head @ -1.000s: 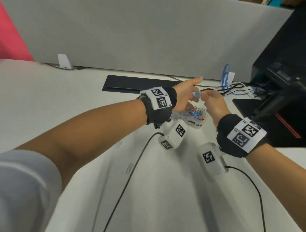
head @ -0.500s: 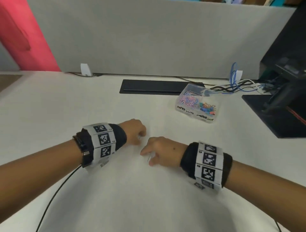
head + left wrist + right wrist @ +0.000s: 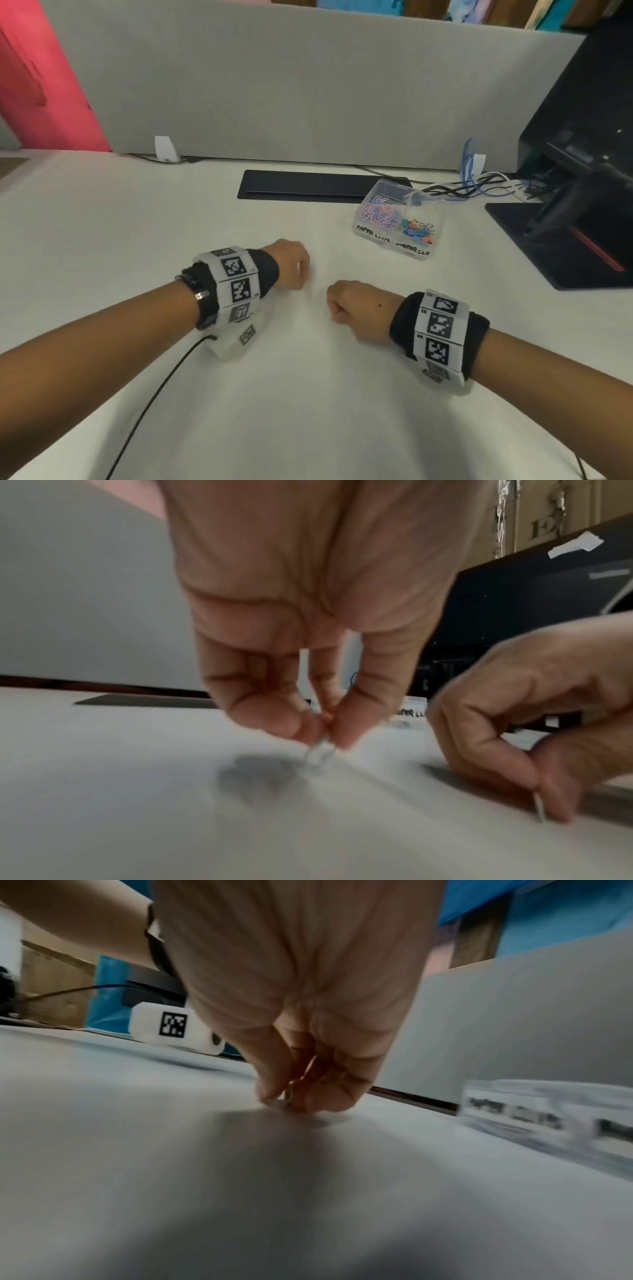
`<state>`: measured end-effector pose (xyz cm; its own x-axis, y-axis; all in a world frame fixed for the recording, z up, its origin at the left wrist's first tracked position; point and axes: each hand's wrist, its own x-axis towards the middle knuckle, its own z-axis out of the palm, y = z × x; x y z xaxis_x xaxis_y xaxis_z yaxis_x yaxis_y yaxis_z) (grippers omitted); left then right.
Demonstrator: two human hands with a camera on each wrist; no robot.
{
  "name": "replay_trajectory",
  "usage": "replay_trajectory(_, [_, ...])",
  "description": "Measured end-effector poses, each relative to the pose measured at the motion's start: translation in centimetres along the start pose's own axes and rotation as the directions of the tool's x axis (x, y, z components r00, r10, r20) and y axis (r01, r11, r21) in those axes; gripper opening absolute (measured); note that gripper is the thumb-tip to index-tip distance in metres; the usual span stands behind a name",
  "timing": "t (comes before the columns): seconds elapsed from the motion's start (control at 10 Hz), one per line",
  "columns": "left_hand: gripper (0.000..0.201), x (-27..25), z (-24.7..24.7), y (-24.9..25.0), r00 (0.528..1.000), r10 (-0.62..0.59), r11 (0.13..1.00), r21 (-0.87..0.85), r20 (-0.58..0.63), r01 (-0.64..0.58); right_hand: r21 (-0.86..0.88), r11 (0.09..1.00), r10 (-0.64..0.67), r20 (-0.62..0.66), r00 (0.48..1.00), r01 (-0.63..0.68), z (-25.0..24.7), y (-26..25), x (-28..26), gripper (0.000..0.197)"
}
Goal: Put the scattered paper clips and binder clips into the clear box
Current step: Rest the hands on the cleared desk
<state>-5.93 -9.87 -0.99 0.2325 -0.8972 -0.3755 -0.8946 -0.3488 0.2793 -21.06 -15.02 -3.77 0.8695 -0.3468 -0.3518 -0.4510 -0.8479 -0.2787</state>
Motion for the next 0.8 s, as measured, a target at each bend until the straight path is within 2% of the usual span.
replay_trajectory(0.1, [0.022, 2.5, -1.5, 2.4, 0.971, 0.002, 0.957, -0.281, -0.239, -0.071, 0.168, 0.97, 0.203, -0.159, 0.966, -0.176, -1.9, 2.7, -0.2, 0.025])
replay_trajectory(0.2, [0.02, 5.2, -2.8, 5.7, 0.926, -0.029, 0.835, -0.519, -0.376, -0.185, 0.289, 0.922, 0.362, -0.408, 0.838, -0.258, -5.3, 5.1, 0.8, 0.021])
replay_trajectory(0.3, [0.022, 7.9, -3.1, 8.4, 0.891, -0.065, 0.786, -0.573, -0.448, -0.231, 0.369, 0.889, 0.446, -0.556, 0.702, -0.272, -8.3, 6.8, 2.4, 0.023])
replay_trajectory(0.4, [0.026, 9.5, -2.9, 9.9, 0.888, -0.098, 0.796, -0.571, -0.448, -0.201, 0.404, 0.851, 0.516, -0.534, 0.67, -0.334, -9.2, 7.8, 3.6, 0.025])
replay_trajectory(0.5, [0.03, 9.8, -2.4, 9.7, 0.905, -0.069, 0.825, -0.534, -0.419, -0.184, 0.435, 0.841, 0.529, -0.534, 0.659, -0.322, -8.5, 8.2, 3.6, 0.028])
replay_trajectory(0.6, [0.029, 8.9, -2.0, 8.1, 0.923, 0.03, 0.891, -0.408, -0.384, -0.198, 0.392, 0.866, 0.482, -0.495, 0.723, -0.309, -6.9, 7.9, 2.1, 0.027])
replay_trajectory(0.7, [0.031, 6.3, -1.2, 5.7, 0.948, 0.154, 0.961, -0.182, -0.277, -0.209, 0.268, 0.924, 0.365, -0.41, 0.836, -0.272, -4.7, 6.6, -0.8, 0.032])
replay_trajectory(0.8, [0.046, 2.2, 0.3, 3.5, 0.978, 0.206, 0.979, 0.013, -0.022, -0.205, 0.148, 0.956, 0.287, -0.291, 0.913, -0.253, -2.2, 5.1, -4.1, 0.045])
